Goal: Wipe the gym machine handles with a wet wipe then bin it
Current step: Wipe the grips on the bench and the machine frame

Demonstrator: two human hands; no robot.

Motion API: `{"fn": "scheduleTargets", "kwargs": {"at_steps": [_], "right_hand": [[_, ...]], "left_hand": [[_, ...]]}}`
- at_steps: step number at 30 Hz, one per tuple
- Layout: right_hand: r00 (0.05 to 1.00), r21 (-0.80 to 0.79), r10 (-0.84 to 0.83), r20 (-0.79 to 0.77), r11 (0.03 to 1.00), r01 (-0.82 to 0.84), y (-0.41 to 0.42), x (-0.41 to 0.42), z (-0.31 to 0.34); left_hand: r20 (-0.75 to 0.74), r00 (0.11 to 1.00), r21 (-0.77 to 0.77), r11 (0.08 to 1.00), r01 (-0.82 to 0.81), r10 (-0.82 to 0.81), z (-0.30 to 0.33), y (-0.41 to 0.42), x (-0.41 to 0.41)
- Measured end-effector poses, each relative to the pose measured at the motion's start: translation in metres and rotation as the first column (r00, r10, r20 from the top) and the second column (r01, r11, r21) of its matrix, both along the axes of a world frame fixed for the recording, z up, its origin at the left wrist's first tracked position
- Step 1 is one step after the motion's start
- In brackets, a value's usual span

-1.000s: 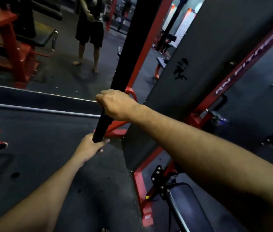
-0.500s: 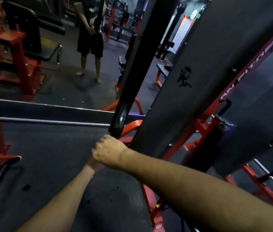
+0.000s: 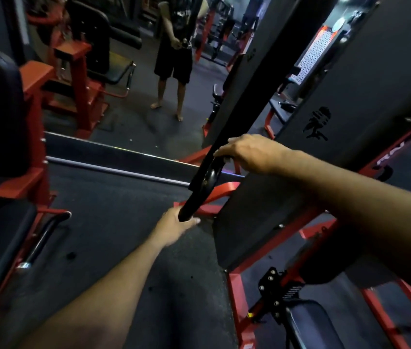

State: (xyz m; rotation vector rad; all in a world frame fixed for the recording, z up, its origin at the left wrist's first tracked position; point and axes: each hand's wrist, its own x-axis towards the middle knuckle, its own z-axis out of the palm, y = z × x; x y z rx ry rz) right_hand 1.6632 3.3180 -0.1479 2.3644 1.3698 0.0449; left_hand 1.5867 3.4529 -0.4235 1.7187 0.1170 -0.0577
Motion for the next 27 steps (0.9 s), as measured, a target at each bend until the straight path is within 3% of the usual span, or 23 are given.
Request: {"fn": "scheduleTargets", "kwargs": {"at_steps": [5, 8, 12, 16, 18, 20, 24, 27], "right_hand": [[0.996, 0.438, -0.091, -0.024, 0.894, 0.093, -0.008, -0.022, -0.055], [0.999, 0.608, -0.009, 0.030, 0.794, -0.011, -0.013, -0.046, -0.099], [0.961, 0.446, 0.271, 0.059, 0.854, -0.269, -0.013, -0.057, -0.130], [0.946, 0.303, 0.323, -0.023, 0.904, -0.301, -0.020, -0.057, -0.141], [0.929, 0.309, 0.370, -0.019, 0.886, -0.346, -0.025, -0.051, -0.126], [0.945, 0.442, 0.328, 0.017, 0.845, -0.301, -0.031, -0.043, -0.104], [0.995, 0.746, -0.007, 0.097, 0.662, -0.068, -0.043, -0.031, -0.094], [0.998, 0.821, -0.031, 0.054, 0.571, -0.027, -0.039, -0.045, -0.124]], "left_hand": [[0.023, 0.999, -0.015, 0.999, 0.037, -0.037, 0.000, 0.002, 0.004], [0.034, 0.999, -0.030, 0.999, 0.041, -0.040, 0.000, 0.002, 0.006], [0.049, 0.999, -0.089, 0.996, 0.016, -0.012, 0.004, -0.010, 0.003], [0.100, 0.995, -0.085, 0.996, 0.024, -0.016, 0.000, -0.013, 0.004], [0.064, 0.997, -0.113, 0.993, 0.036, -0.029, 0.003, -0.010, 0.004], [0.037, 0.998, -0.105, 0.993, 0.045, -0.041, 0.002, -0.009, 0.006], [0.003, 0.999, -0.071, 0.997, 0.042, -0.042, 0.000, -0.008, 0.007], [-0.007, 0.999, -0.078, 0.996, 0.043, -0.043, -0.001, -0.009, 0.007]]}}
